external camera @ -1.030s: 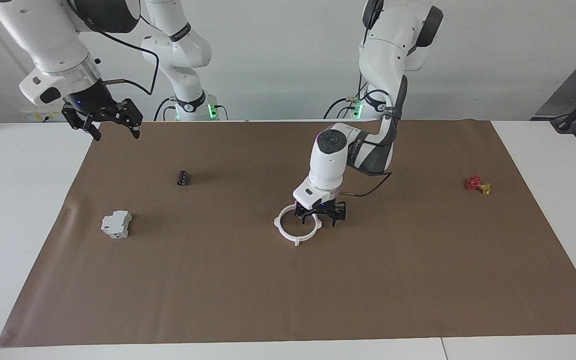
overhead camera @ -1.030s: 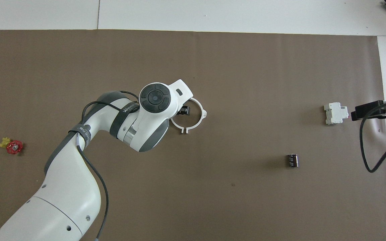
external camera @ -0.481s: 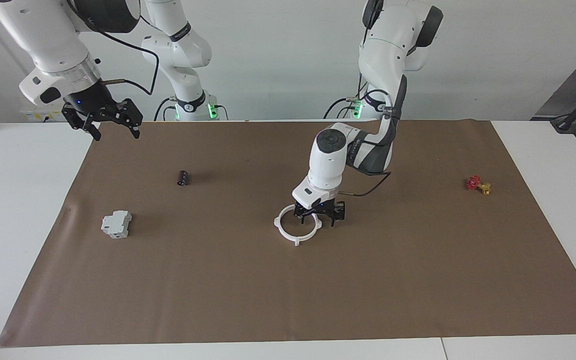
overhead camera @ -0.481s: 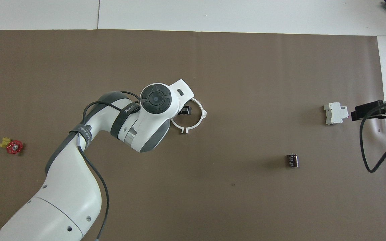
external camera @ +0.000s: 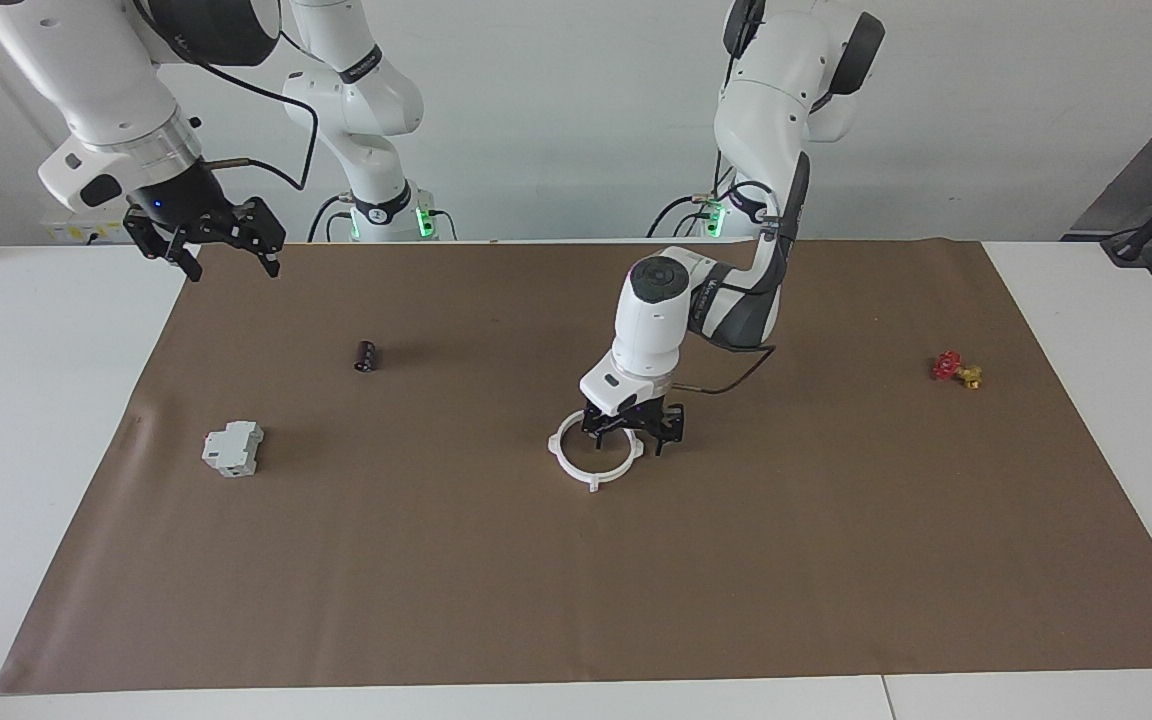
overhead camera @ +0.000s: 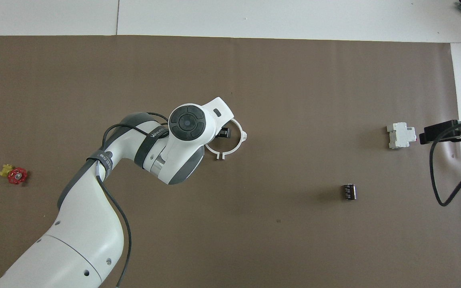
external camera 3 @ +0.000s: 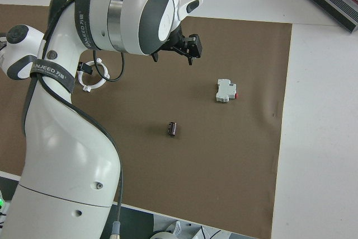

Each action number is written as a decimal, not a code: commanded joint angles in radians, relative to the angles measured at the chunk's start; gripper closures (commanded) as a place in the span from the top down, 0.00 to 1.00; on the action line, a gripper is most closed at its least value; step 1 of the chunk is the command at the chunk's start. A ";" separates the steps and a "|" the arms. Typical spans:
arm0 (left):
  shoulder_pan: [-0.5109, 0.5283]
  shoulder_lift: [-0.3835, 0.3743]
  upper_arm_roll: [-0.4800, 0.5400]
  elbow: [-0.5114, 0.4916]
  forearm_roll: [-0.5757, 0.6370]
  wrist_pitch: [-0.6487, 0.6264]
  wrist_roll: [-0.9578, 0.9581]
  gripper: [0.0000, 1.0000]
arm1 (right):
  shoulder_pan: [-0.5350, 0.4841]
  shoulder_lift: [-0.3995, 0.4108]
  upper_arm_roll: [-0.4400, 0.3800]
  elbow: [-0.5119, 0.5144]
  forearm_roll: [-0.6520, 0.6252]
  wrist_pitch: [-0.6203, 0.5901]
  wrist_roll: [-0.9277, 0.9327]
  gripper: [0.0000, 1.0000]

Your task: Assemble drain pipe with both arms

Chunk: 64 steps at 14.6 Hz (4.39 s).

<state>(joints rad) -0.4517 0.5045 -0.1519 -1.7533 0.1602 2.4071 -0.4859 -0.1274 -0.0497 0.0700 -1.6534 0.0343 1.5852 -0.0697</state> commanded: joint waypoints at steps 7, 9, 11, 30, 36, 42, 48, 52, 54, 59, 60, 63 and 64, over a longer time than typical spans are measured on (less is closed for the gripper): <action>0.025 -0.161 0.009 0.029 -0.042 -0.241 0.000 1.00 | -0.006 -0.016 -0.002 -0.013 0.022 -0.013 -0.019 1.00; 0.059 -0.211 0.008 0.026 -0.047 -0.290 0.003 1.00 | -0.006 -0.016 -0.004 -0.013 0.024 -0.013 -0.019 1.00; 0.099 -0.245 0.008 0.026 -0.050 -0.327 0.021 1.00 | -0.005 -0.016 -0.002 -0.013 0.024 -0.013 -0.019 1.00; 0.510 -0.536 0.020 0.012 -0.157 -0.742 0.848 1.00 | -0.001 -0.016 0.044 -0.011 0.022 -0.005 0.110 1.00; 0.515 -0.600 0.028 0.109 -0.157 -0.948 0.819 1.00 | -0.001 -0.016 0.044 -0.011 0.022 -0.005 0.110 1.00; 0.473 -0.590 0.078 0.166 -0.162 -1.002 0.675 1.00 | -0.001 -0.016 0.044 -0.011 0.022 -0.005 0.110 1.00; 0.464 -0.632 0.079 0.067 -0.160 -0.915 0.788 1.00 | -0.001 -0.016 0.044 -0.013 0.022 -0.002 0.110 1.00; 0.499 -0.624 0.081 0.089 -0.246 -0.913 0.754 1.00 | -0.001 -0.015 0.045 -0.013 0.022 0.001 0.110 1.00; 0.489 -0.623 0.080 0.092 -0.251 -0.907 0.619 1.00 | -0.001 -0.016 0.045 -0.013 0.022 -0.001 0.110 1.00; 0.485 -0.623 0.075 0.090 -0.242 -0.898 0.595 1.00 | -0.003 -0.032 0.044 0.001 0.021 -0.033 0.099 1.00; 0.485 -0.620 0.074 0.092 -0.232 -0.872 0.586 1.00 | -0.003 -0.032 0.044 0.001 0.021 -0.034 0.096 1.00; 0.498 -0.620 0.060 0.092 -0.229 -0.855 0.553 1.00 | -0.003 -0.042 0.044 0.004 0.021 -0.047 0.097 1.00; 0.499 -0.620 0.057 0.092 -0.229 -0.856 0.553 1.00 | -0.003 -0.042 0.044 0.009 0.021 -0.048 0.097 1.00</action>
<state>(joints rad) 0.0290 -0.1031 -0.0749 -1.6522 -0.0709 1.5358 0.0865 -0.1234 -0.0801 0.1112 -1.6495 0.0351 1.5606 0.0269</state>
